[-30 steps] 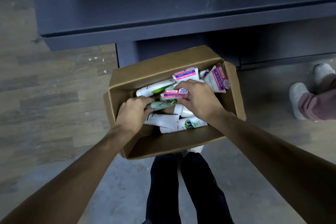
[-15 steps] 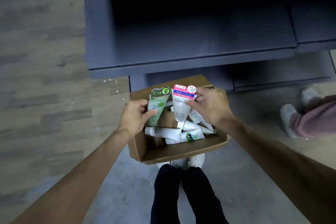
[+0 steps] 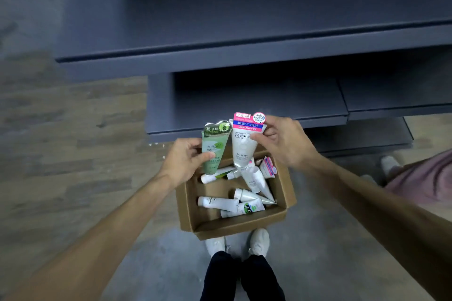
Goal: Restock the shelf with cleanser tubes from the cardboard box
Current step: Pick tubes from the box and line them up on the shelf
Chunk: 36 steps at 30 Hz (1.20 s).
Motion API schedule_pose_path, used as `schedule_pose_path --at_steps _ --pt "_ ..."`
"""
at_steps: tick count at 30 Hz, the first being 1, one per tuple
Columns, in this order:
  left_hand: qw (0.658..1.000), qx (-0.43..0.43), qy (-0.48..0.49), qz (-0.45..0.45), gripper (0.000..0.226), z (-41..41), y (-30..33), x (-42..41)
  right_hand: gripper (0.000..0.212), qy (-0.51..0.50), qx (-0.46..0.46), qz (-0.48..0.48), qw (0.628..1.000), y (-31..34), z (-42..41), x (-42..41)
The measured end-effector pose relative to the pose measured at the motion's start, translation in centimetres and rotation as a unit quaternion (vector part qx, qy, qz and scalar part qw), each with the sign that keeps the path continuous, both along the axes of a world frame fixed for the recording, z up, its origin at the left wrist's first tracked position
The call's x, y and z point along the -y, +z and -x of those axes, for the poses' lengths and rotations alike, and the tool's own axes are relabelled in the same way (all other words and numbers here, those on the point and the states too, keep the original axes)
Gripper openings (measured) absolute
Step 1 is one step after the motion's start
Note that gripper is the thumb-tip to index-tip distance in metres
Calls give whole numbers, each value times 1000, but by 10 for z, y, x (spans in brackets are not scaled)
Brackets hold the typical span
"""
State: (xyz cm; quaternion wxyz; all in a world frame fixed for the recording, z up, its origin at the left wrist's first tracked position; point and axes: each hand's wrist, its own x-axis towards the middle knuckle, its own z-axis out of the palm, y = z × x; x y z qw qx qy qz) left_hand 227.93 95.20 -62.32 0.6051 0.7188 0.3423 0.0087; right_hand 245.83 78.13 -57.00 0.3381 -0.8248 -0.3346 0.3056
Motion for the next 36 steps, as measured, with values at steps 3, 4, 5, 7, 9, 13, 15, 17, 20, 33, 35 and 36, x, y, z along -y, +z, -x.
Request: schedule_pose_path --at_steps 3,4,5,7,9,13,15,17,20,33,35,36 --pt "999 33 -5 -34 24 -4 49 -17 23 10 29 -30 999 49 -10 -8" --pt "998 45 -4 -45 25 -6 67 -22 22 14 33 -42 998 66 -13 -10" --pt "997 55 -5 -56 25 -7 85 -26 23 19 44 -52 997 82 -14 -13" --pt "995 70 -12 -73 25 -11 117 -34 28 36 74 -64 995 111 -17 -17" --pt "992 78 -26 -93 26 -13 145 -38 31 48 94 -65 992 137 -19 -20" --pt "984 94 -45 -144 30 -19 191 -40 29 59 119 -69 989 181 -22 -23" --pt "982 102 -46 -153 30 -21 209 -42 27 60 121 -77 988 200 -23 -24" --pt "980 113 -43 -160 30 -24 225 -45 27 60 130 -84 986 218 -24 -27" --pt "975 138 -29 -171 28 -27 247 -50 25 56 140 -100 983 240 -27 -34" --pt "968 182 64 -163 25 -46 253 -81 15 -12 158 -150 976 253 -42 -79" --pt "968 186 64 -154 26 -48 253 -87 20 -20 157 -157 975 249 -44 -86" --pt "969 185 62 -151 27 -49 252 -90 22 -21 156 -157 975 248 -45 -89"
